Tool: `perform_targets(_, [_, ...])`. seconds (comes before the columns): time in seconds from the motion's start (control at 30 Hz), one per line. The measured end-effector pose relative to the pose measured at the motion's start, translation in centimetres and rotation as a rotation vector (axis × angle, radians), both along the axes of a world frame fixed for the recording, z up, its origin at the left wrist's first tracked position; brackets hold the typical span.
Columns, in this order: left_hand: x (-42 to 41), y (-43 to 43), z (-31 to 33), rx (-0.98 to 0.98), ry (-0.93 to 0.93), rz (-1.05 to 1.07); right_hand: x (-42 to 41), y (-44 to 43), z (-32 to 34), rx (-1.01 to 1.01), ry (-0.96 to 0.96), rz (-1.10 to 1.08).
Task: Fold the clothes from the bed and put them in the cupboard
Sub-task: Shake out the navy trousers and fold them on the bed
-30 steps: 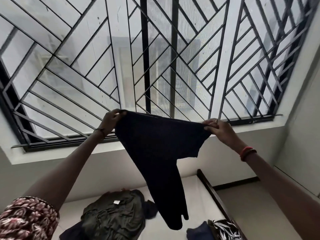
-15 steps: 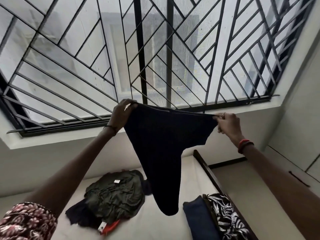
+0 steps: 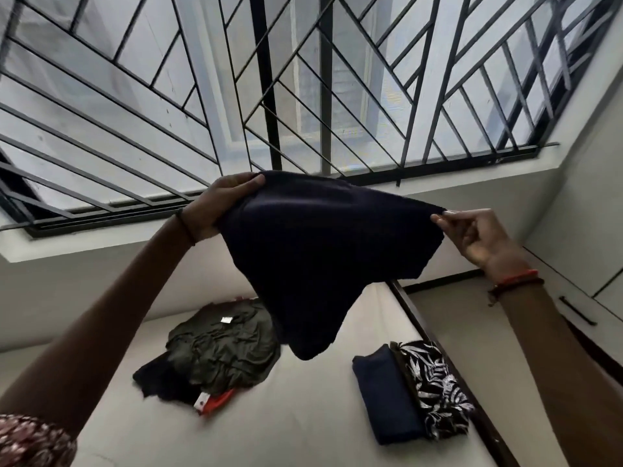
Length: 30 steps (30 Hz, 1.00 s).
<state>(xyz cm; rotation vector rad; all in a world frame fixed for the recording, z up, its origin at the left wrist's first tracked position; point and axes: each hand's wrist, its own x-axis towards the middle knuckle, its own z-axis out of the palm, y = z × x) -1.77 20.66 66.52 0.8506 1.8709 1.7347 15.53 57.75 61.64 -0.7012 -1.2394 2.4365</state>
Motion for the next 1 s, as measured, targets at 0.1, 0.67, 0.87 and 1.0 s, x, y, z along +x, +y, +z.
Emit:
perform_targets(0.1, [-1.4,1.1,-0.7,-0.214,0.245,0.101,-1.4,0.2,-2.3,0.021,-0.043,-0.01])
perform_targets(0.67, [-15.2,10.3,-11.2,-0.467,0.73,0.526,-16.3,3.4,-9.9,0.078,0.054,-0.304])
perform_targets(0.87, [-14.5,10.8,-10.8,-0.346,0.898,0.54,-15.1,4.3,-8.6,0.178,0.148,-0.338])
perform_targets(1.0, [-11.2,7.2,-17.7,-0.391,0.904,0.399,-11.3,2.4,-14.0,0.25,0.07,-0.317])
